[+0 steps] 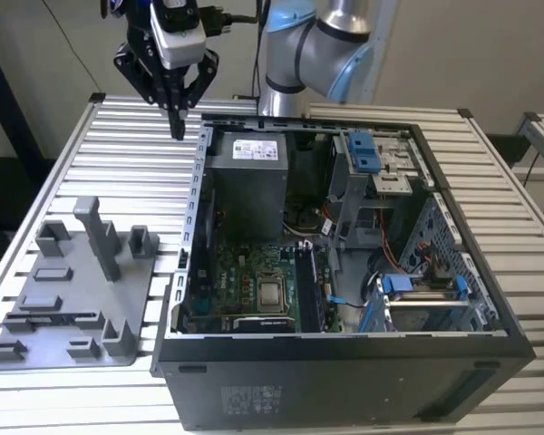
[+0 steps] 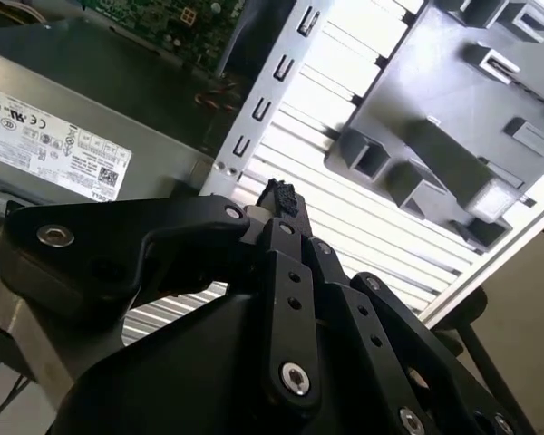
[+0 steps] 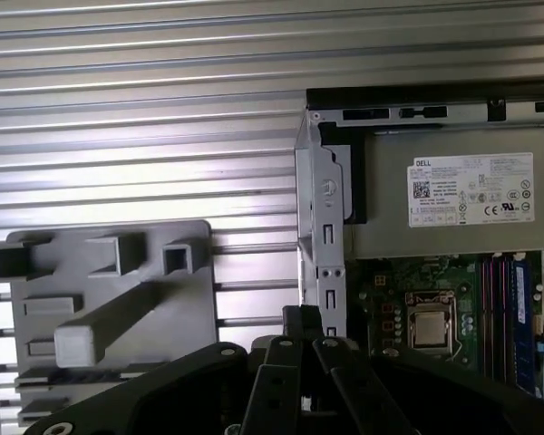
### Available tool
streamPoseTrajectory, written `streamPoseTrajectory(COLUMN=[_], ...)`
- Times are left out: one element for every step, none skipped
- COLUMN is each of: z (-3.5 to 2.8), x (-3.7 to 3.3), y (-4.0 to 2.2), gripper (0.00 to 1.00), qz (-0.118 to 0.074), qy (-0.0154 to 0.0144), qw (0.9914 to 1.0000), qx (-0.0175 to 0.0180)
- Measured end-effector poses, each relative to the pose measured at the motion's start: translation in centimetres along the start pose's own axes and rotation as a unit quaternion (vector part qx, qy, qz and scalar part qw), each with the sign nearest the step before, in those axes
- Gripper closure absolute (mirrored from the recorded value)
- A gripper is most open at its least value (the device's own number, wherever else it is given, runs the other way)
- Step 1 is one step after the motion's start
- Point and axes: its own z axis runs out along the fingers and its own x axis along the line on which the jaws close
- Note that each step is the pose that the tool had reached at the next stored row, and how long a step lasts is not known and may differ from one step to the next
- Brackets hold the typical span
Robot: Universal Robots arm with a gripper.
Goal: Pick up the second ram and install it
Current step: 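Reach for the second ram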
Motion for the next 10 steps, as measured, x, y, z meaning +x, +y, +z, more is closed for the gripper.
streamPoseTrajectory(z=[0.0,0.0,0.0,0.01,0.01,0.01,0.01,0.01,0.01,0.01], x=[0.37,0.77,1.17,1.59,2.03,2.48,2.9,3.26,3.56,3.9], y=[-0.03,-0.05,-0.08,-0.11,-0.15,-0.18,-0.21,-0.23,-0.26,-0.28], gripper=[0.89,0.89,0.89,0.89,0.89,0.89,0.89,0.89,0.89,0.89], qz=[0.0,0.0,0.0,0.0,0.0,0.0,0.0,0.0,0.0,0.0], qy=[0.0,0.0001,0.0,0.0,0.0,0.0,0.0001,0.0002,0.0002,0.0002], qw=[1.0,1.0,1.0,1.0,1.0,1.0,1.0,1.0,1.0,1.0], qx=[-0.0002,-0.0003,-0.0004,-0.0005,-0.0008,-0.0011,-0.0015,-0.002,-0.0023,-0.0025])
